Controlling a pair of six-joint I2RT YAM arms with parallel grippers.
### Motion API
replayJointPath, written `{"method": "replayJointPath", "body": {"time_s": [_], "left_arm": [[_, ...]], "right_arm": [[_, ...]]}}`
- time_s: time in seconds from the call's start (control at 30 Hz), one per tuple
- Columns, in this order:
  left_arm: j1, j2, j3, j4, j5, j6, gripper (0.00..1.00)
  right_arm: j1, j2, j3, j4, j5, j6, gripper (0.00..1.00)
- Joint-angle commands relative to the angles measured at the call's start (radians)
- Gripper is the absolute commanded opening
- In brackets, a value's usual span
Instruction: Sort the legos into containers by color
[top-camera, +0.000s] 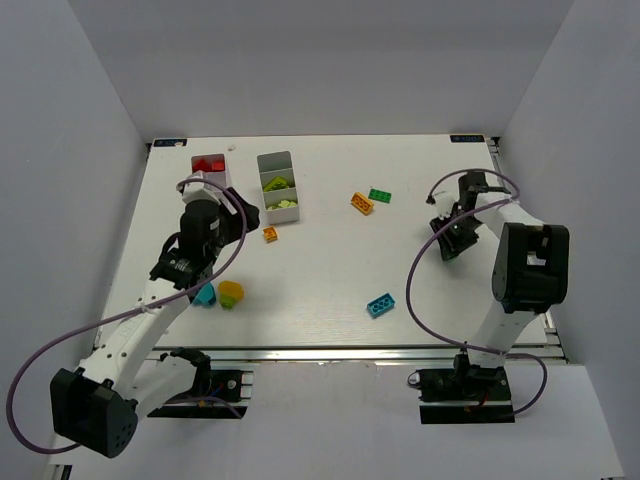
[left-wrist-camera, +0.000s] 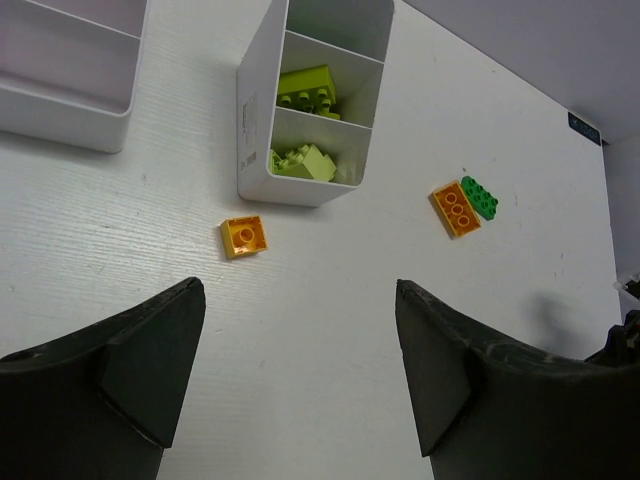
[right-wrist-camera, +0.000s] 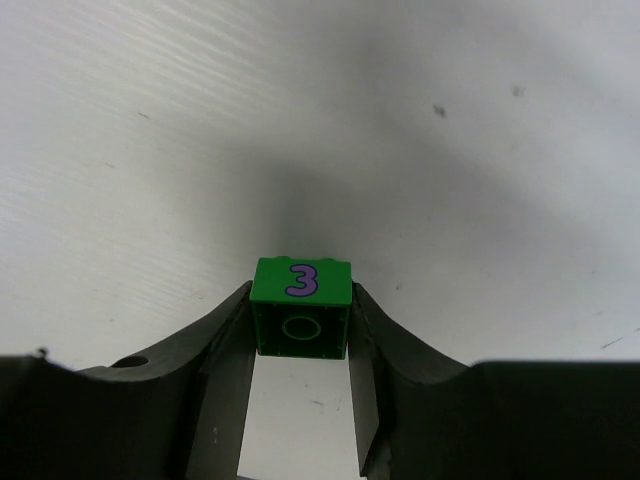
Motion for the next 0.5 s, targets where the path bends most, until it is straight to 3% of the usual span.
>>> {"method": "replayJointPath", "body": {"time_s": [0.0, 0.1, 0.2, 0.47], "left_arm": [[0.004, -0.042, -0.013, -0.016, -0.020, -0.009, 0.86], [0.004, -0.054, -0.020, -0.024, -0.026, -0.011, 0.86], [0.004, -0.077, -0.036, -0.027, -0.031, -0.015, 0.86], [0.004, -0.158, -0.091, -0.050, -0.048, -0.046, 0.86]], "right_arm": [[0.065, -0.071, 0.096, 0.004, -0.120, -0.066, 0.10], [0.137, -0.068, 0.171, -0.040, -0.267, -0.141, 0.01], [0.229, -0.067, 0.260, 0.012, -0.387, -0.150, 0.00], [0.489, 0.034, 0.465, 0.349, -0.559, -0.023, 0.00]]}}
